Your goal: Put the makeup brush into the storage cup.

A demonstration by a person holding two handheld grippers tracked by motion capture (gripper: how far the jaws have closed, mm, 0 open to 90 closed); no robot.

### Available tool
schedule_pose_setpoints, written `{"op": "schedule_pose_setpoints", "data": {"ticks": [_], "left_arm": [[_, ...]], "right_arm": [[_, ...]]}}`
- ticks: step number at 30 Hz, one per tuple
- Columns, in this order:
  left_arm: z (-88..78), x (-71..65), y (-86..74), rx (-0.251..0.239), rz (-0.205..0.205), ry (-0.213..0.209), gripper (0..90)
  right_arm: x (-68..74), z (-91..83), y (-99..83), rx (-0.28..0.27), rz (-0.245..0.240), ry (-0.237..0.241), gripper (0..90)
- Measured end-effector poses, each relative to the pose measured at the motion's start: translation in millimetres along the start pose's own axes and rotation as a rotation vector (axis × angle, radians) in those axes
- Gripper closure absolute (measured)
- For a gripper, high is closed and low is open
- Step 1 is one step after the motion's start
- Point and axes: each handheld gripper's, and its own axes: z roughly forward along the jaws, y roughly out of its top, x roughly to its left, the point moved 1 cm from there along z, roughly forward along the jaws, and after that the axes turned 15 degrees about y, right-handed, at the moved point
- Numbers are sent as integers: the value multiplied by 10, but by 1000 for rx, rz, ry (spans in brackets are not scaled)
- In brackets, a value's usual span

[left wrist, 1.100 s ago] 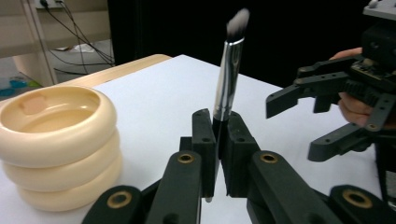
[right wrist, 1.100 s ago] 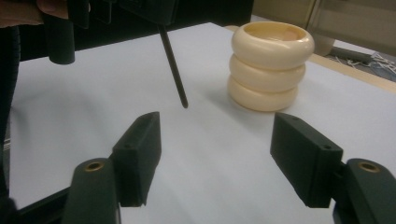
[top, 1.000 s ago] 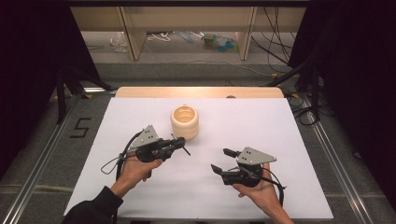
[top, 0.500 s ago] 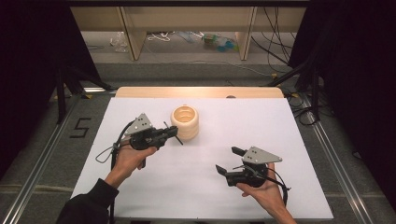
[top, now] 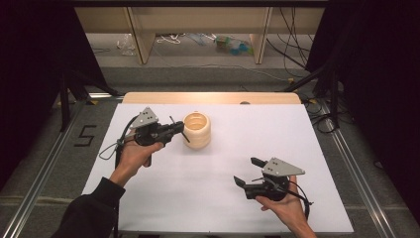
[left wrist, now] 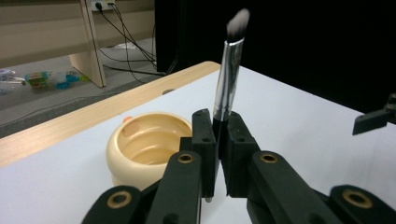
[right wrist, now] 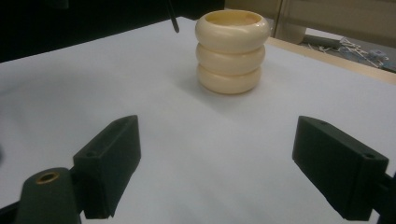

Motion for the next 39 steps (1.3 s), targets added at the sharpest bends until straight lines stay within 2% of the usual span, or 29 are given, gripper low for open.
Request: {"op": "schedule_pose_setpoints", "data": {"ticks": [5,6,8,11,15,17,18,21,30,31,39], "left_arm": [[48,32,96,2,-6,10,850],[58,37,119,7,5,11,850],[83,38,159,8,2,16,850],[123,42,217,16,22,20,850],[168,45,270,21,25,23,850],[192,51,292,27,28,29,850],[209,59,306,29,33,32,850],[237,85,344,28,30,35,850],[349,122,422,44,30,50,850],[364,118,428,43,29,50,850],[500,79,451,72,52,54,850]], "right_arm": [[5,-27,-16,15,8,-6,163],[0,-13,-23,-3,6,1,163],[-1,-15,-25,-2,10,1,163],[-2,-18,-22,-3,5,4,164],[2,-17,-22,-5,8,8,165],[15,-17,-24,2,24,15,165],[5,-16,-22,-2,8,8,165],[7,-13,-24,-2,10,9,165],[-2,-4,-32,0,15,12,166],[0,9,-34,-16,19,18,166],[-1,23,-39,-19,13,21,167]]}}
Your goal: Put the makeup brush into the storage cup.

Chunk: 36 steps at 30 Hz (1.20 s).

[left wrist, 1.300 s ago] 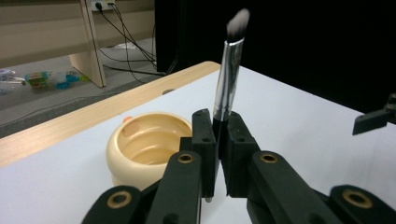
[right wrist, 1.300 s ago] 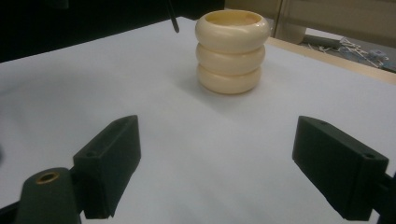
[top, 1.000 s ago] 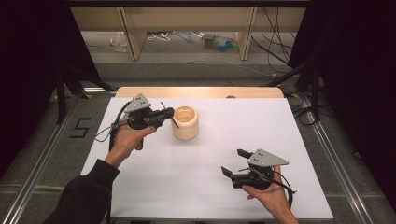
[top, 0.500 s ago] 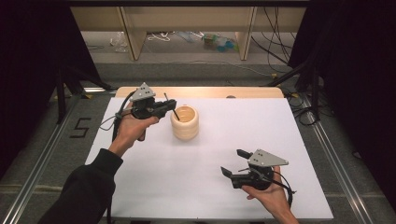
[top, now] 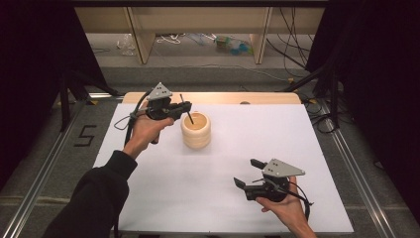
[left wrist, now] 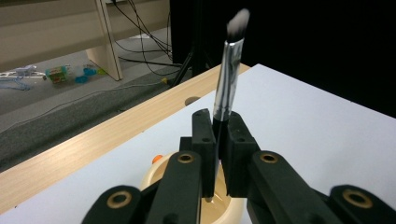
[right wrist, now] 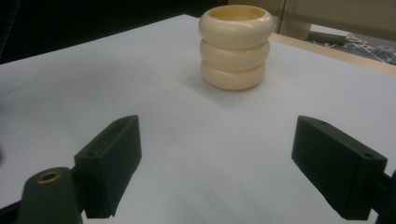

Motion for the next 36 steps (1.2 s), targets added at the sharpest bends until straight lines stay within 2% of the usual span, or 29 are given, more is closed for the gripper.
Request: {"op": "schedule_pose_setpoints", "data": {"ticks": [7,8,11,16,20,21,29,31,34,35,36], "left_arm": [[148,-27,-7,24,3,8,850],[169,-25,-10,26,-2,9,850],[215,-11,-18,40,-2,13,850],[291,3,-25,54,-9,25,850],[339,2,-32,63,-1,22,850],[351,-2,-38,71,-2,28,850],[463,-5,-110,112,4,29,850],[495,-25,-131,105,-11,32,849],[532,-40,-158,130,10,22,849],[542,-44,-166,136,13,22,849],[563,-56,-179,136,1,21,848]], "right_arm": [[-3,-8,4,-3,-3,-2,167],[0,-24,8,16,1,-4,167],[0,-4,4,-7,-3,4,167],[4,4,2,-9,0,9,167],[12,-21,7,29,-1,-4,167],[12,-8,5,15,-1,11,167],[13,-6,6,16,-2,12,168],[12,-5,5,16,-3,13,168],[15,-15,7,32,3,4,168],[9,13,0,0,-3,17,168],[10,14,0,-3,-3,16,168]]}}
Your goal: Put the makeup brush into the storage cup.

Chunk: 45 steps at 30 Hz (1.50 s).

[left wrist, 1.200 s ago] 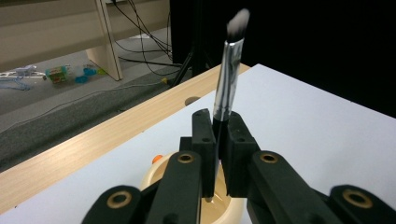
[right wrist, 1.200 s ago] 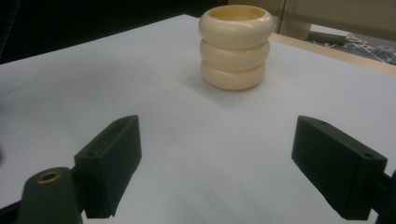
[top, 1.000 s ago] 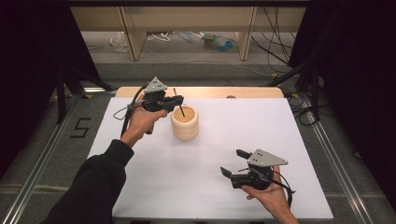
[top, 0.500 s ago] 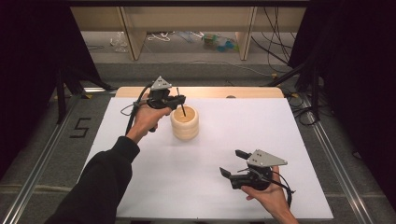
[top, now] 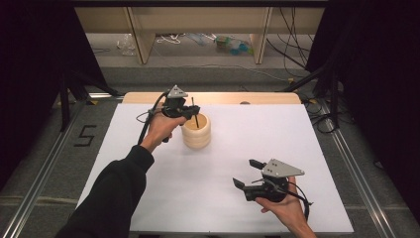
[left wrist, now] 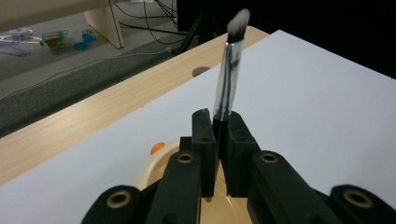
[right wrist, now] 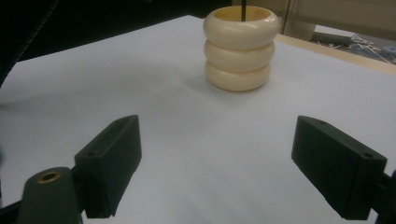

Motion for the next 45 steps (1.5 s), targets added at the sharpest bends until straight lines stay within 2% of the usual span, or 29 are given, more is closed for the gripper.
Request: {"op": "schedule_pose_setpoints", "data": {"ticks": [1,2,3,5,6,7,8,10,14,15,16,17,19,23,26,28,31,34,36,39,40,41,42,43,44,45], "left_arm": [[12,-1,-14,7,7,3,847],[20,6,-32,21,19,3,845],[28,4,-43,23,13,-3,829],[28,12,-58,59,15,-10,713],[16,13,-60,61,19,-1,653],[-2,16,-54,53,22,20,592],[-25,23,-41,51,13,33,515],[-91,30,-13,29,-30,42,408],[-237,60,24,18,-31,53,312],[-274,58,29,8,-37,54,303],[-324,57,32,1,-42,54,303],[-354,64,29,-2,-33,50,301],[-434,53,18,-16,-42,42,285],[-601,41,-39,-42,-48,26,267],[-753,11,-120,-75,-77,0,243],[-839,-14,-179,-99,-65,-8,233],[-945,-54,-292,-130,-72,-21,222],[-1027,-93,-423,-163,-82,-13,211],[-1060,-102,-484,-169,-75,-23,192],[-1111,-122,-574,-177,-54,-18,187],[-1119,-123,-595,-187,-48,-21,185],[-1126,-117,-617,-202,-41,-25,182],[-1140,-125,-643,-200,-57,-41,181],[-1140,-106,-657,-222,-38,-34,178],[-1158,-113,-688,-220,-49,-33,176],[-1162,-102,-699,-230,-30,-38,176]], "right_arm": [[5,-25,6,29,4,-11,169],[3,-28,8,32,0,-14,169],[5,-30,7,33,1,-13,169],[2,-13,3,13,1,-1,169],[4,-31,8,32,1,-12,169],[-1,-7,1,7,1,-5,169],[-1,-15,2,17,3,-3,169],[-1,-11,0,14,1,-3,169],[6,-10,-1,19,18,0,169],[-3,-12,1,18,5,-3,169],[10,-14,1,25,25,3,169],[8,-12,-1,20,18,0,168],[-3,-6,0,3,0,-11,169],[-9,-13,1,1,3,-15,169],[-16,-28,5,5,4,-16,169],[-17,-27,6,3,8,-16,168],[-18,-29,6,2,9,-19,169],[-18,-29,9,-3,14,-18,168],[-17,-35,10,0,16,-19,169],[-10,-41,12,8,31,-24,168],[-12,-18,9,-21,34,-7,169],[-13,-18,9,-23,32,-6,169],[-14,-22,11,-25,29,-6,169],[-10,-52,18,-2,31,-22,169],[-16,-39,17,-23,30,-15,169],[-19,-34,16,-30,32,-12,168]]}}
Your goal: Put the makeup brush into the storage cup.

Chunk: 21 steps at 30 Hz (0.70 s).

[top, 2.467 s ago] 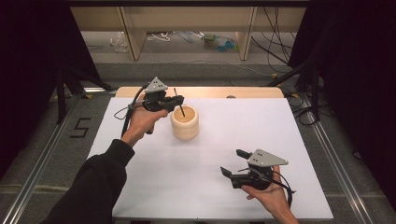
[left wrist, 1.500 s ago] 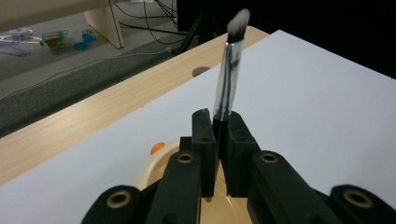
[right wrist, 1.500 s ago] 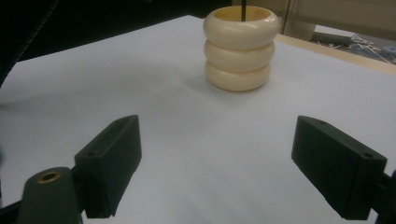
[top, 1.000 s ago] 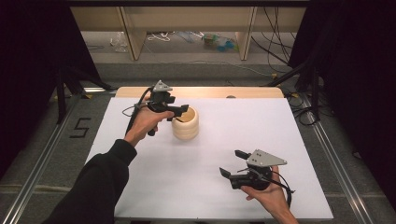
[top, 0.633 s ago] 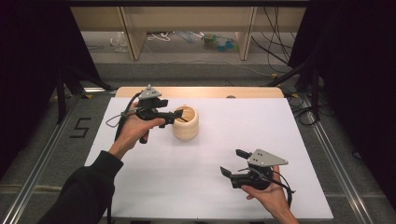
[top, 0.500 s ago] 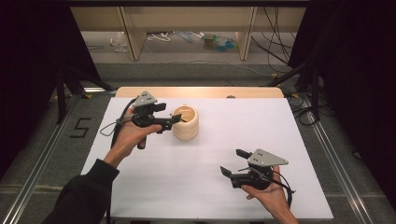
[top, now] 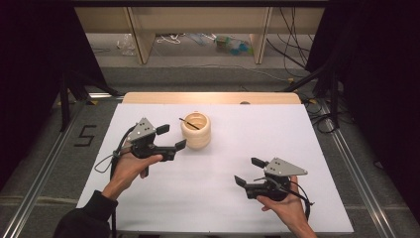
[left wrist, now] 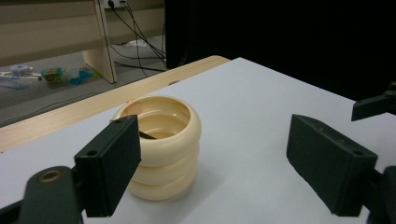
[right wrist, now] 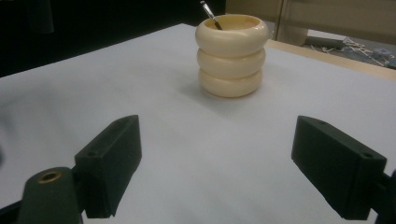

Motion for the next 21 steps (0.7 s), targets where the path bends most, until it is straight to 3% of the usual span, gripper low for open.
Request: {"op": "schedule_pose_setpoints", "data": {"ticks": [3,5,14,19,21], "left_arm": [[-62,11,-76,-7,-14,1,176],[-118,35,-154,1,-20,14,176],[-291,150,-417,-6,-24,20,175],[-367,161,-508,-25,14,26,174],[-387,163,-520,-30,5,20,175]], "right_arm": [[2,-42,9,21,-3,-16,168],[-7,-37,9,-4,-7,-10,168],[-16,-93,5,-6,2,-16,161],[-19,-139,-2,-19,-1,-22,159],[-17,-143,-4,-21,-6,-19,159]]}}
